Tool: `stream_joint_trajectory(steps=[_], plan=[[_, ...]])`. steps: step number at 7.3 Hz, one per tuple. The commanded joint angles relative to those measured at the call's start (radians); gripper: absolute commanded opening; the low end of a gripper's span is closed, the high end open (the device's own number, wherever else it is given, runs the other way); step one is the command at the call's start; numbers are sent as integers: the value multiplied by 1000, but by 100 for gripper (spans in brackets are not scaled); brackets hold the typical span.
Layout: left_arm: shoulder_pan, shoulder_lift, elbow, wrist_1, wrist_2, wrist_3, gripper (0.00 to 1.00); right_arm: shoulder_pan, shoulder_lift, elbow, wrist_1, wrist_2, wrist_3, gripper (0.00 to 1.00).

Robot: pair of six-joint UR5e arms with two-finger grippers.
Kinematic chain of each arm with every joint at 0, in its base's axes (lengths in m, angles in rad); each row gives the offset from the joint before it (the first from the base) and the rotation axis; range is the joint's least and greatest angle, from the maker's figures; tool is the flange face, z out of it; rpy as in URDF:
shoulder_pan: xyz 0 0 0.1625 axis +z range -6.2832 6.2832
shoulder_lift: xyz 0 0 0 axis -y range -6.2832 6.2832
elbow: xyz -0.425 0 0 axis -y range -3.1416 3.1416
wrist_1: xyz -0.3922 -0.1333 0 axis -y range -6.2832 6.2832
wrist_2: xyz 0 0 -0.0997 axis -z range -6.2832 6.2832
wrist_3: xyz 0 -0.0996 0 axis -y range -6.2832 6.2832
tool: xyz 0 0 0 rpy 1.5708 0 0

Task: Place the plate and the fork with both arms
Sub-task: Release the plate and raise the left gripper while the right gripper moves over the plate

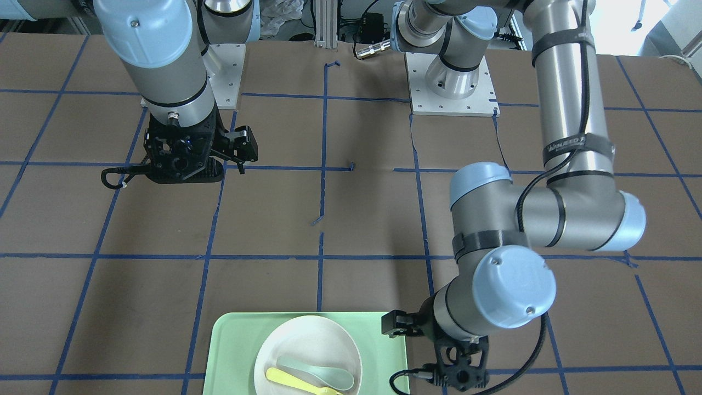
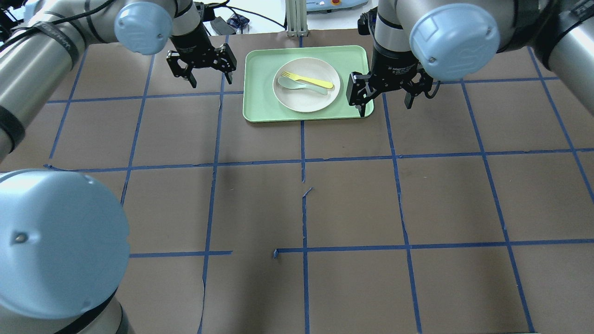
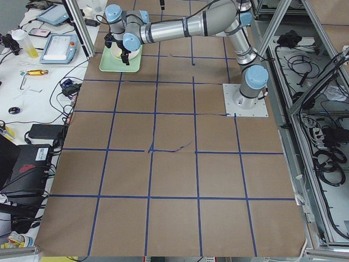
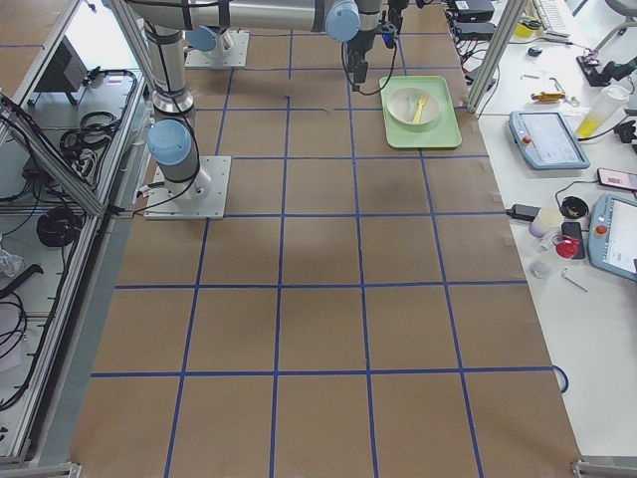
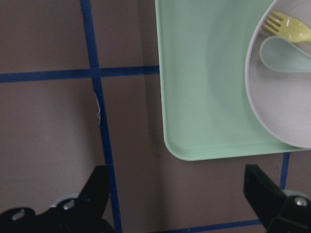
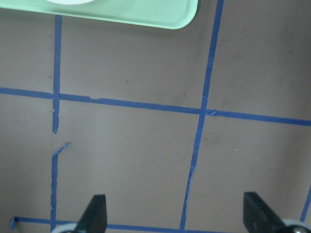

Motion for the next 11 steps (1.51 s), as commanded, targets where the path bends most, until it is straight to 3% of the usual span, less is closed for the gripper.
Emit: stream_joint_trajectory(steps=[1, 4, 6, 7, 9, 11], plan=[[74, 136, -132, -76, 65, 0, 100, 1, 60, -2, -91, 7, -81, 100], [159, 249, -267, -89, 108, 49, 100, 1, 99, 10, -253, 7, -204, 100], [198, 273, -309, -80, 103, 99, 100, 9, 113, 9, -272, 16, -261, 100], [200, 284, -317, -78, 103, 101, 100, 10, 135, -5, -316, 71, -252, 100], [200, 304, -340, -78, 105, 103, 100, 21, 226, -86, -318, 76, -281, 100], [200, 321, -361, -79, 105, 103, 100, 47, 333, -216, -317, 59, -281, 74]])
